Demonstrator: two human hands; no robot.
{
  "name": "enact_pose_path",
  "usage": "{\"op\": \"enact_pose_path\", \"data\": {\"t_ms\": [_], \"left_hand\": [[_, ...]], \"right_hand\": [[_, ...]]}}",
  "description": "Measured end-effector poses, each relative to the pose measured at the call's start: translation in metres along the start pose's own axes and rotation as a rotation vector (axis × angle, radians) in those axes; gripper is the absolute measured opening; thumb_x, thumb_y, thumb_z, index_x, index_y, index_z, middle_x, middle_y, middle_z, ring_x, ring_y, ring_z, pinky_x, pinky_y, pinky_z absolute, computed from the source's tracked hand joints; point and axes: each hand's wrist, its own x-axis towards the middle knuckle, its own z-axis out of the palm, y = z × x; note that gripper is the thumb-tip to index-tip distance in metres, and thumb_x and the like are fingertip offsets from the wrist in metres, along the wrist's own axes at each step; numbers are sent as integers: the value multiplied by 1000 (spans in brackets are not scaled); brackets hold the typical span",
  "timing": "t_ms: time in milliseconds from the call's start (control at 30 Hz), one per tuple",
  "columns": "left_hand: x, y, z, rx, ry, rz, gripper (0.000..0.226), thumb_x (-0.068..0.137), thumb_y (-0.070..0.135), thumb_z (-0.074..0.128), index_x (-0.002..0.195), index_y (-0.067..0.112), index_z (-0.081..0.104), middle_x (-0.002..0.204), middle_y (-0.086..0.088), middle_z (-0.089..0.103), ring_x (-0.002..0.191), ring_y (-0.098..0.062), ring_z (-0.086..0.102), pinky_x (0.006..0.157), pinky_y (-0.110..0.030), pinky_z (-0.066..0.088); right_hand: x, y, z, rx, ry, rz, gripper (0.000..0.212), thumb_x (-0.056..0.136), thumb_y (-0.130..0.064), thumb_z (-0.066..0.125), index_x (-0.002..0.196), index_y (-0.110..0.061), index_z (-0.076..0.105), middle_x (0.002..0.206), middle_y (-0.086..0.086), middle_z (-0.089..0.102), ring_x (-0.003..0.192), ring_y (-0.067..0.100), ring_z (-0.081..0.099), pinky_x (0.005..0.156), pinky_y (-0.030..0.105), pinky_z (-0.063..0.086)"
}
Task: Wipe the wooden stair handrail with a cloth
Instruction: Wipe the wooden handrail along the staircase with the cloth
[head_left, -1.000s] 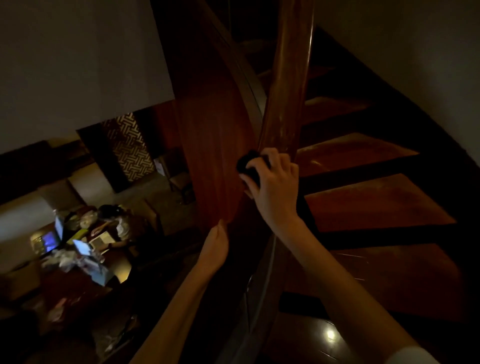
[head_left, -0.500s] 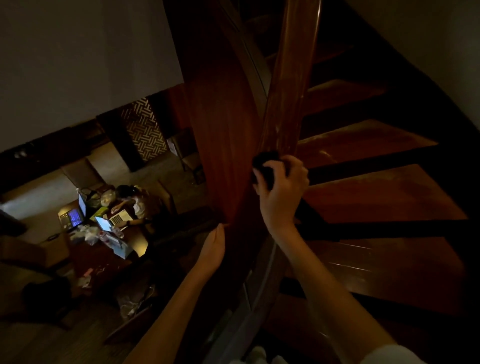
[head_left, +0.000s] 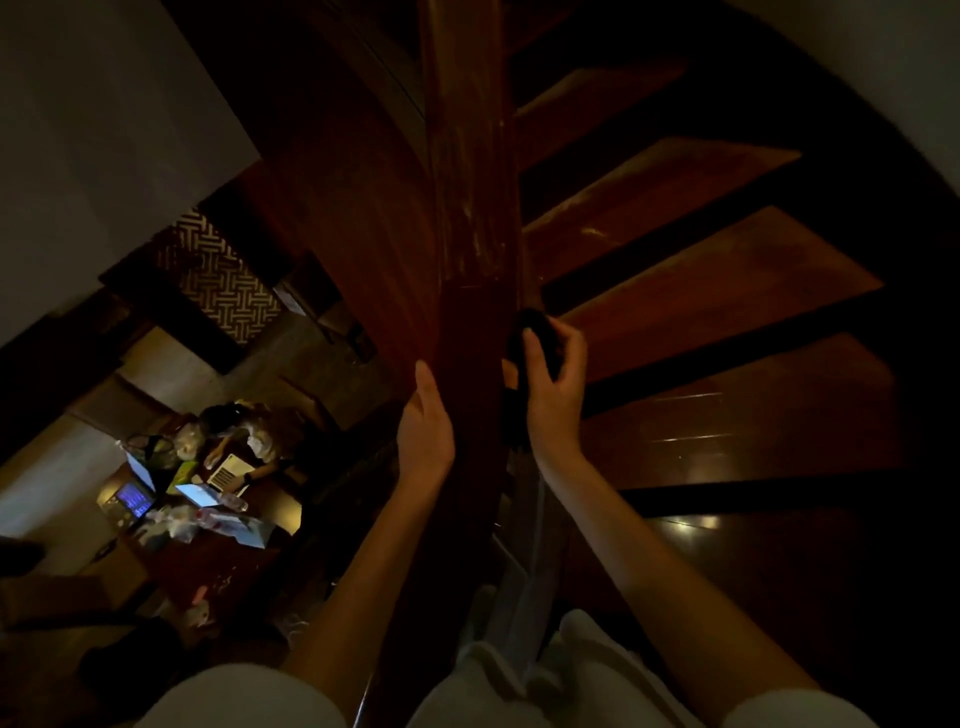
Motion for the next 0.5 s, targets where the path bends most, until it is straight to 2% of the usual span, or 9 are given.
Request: {"op": "enact_pose_path", "data": {"t_ms": [67, 133, 200, 267, 367, 433, 500], "left_hand": [[-1, 0, 1, 10, 24, -6, 56, 98, 62, 12, 85, 36, 60, 78, 17, 59, 74, -1, 59, 68, -22, 43], [-4, 4, 1, 31, 39, -16, 53, 99, 62, 12, 74, 39, 54, 70, 18, 54, 64, 4, 55, 60, -17, 39], [-4, 6, 0, 58, 60, -16, 54, 99, 62, 12, 67, 38, 49, 63, 16, 50, 54, 4, 50, 56, -16, 36], [-4, 6, 0, 59, 69, -11, 56, 99, 62, 12, 65, 36, 48, 59, 15, 51, 51, 3, 51, 54, -14, 37], [-8, 7, 2, 32, 117, -8, 50, 101, 57, 15, 68, 40, 49, 56, 20, 51, 48, 15, 52, 54, -10, 35], [-10, 6, 3, 46, 157, 13, 47, 103, 54, 17, 68, 39, 45, 61, 18, 46, 45, 19, 48, 55, -12, 33], [-9, 3, 4, 74, 185, 30, 49, 104, 51, 18, 67, 34, 46, 65, 16, 46, 47, 16, 50, 53, -8, 37]], "right_hand": [[-22, 16, -9, -20, 11, 24, 7, 99, -24, 55, 104, -28, 55, 114, 3, 50, 106, 12, 56, 91, 23, 47], [-52, 33, -17, -40, 9, 94, 9, 99, -22, 55, 98, -30, 56, 110, 5, 51, 101, 13, 57, 85, 18, 47], [-74, 46, -27, -21, -29, 181, 6, 99, -21, 55, 98, -26, 58, 108, 10, 54, 100, 17, 59, 84, 25, 49], [-77, 50, -38, 57, -111, 276, 8, 100, -18, 53, 101, -18, 60, 105, 10, 61, 99, 19, 64, 84, 30, 52], [-59, 45, -51, 253, -168, 460, 20, 103, -13, 44, 97, -18, 63, 93, -2, 67, 81, 4, 69, 70, 18, 53], [-44, 42, -57, 275, -191, 562, 24, 104, -13, 41, 93, -17, 62, 88, 0, 64, 68, 3, 67, 63, 16, 52], [-32, 41, -62, 224, -247, 629, 23, 104, -17, 40, 91, -17, 59, 86, 2, 61, 61, 4, 64, 60, 19, 49]]}}
